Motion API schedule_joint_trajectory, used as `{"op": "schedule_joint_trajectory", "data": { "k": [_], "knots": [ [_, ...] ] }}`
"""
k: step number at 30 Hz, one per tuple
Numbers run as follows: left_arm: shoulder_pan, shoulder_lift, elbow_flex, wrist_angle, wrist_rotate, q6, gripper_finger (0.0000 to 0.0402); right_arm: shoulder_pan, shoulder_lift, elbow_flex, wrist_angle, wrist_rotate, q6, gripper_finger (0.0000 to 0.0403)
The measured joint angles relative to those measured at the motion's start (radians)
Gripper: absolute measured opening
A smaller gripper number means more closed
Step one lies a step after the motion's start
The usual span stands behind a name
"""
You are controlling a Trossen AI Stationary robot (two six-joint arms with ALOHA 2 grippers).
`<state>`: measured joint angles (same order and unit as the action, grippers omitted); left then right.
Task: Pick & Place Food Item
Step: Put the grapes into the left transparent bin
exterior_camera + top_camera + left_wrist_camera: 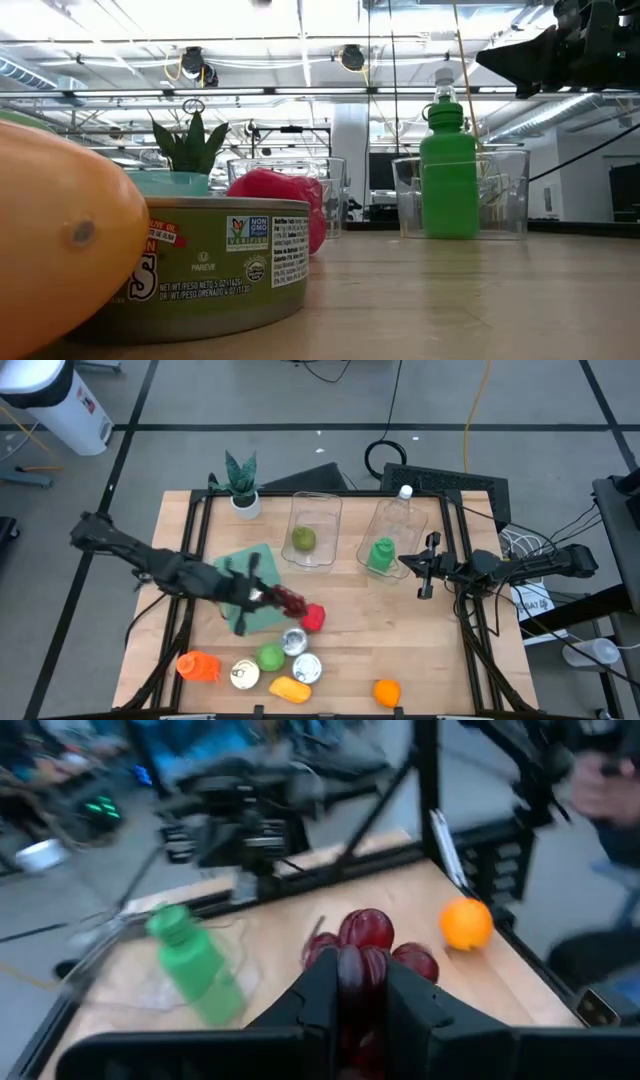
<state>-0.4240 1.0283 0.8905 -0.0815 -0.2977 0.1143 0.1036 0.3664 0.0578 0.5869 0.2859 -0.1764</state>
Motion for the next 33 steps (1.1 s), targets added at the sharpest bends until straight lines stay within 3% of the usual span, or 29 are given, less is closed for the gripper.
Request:
{"op": "schedule_joint_trajectory", "data": {
  "k": [7,15,22,33],
  "knots": [
    [-0.004,-0.312,-0.425,0.331,-0.091,-0.075,0.0051,0.0,0.0,0.0,0.0,0.0,0.0,0.0],
    [-0.001,-0.537,-0.704,0.562,-0.153,-0.072,0.0051,0.0,0.005,0.0,0.0,0.0,0.011,0.0],
    [-0.001,-0.617,-0.807,0.609,-0.229,-0.091,0.0051,0.0,0.015,0.0,0.0,0.0,0.011,0.0],
    [-0.001,-0.62,-0.814,0.61,-0.23,-0.098,0.0051,0.0,0.015,0.0,0.0,0.0,0.008,0.0]
  ]
}}
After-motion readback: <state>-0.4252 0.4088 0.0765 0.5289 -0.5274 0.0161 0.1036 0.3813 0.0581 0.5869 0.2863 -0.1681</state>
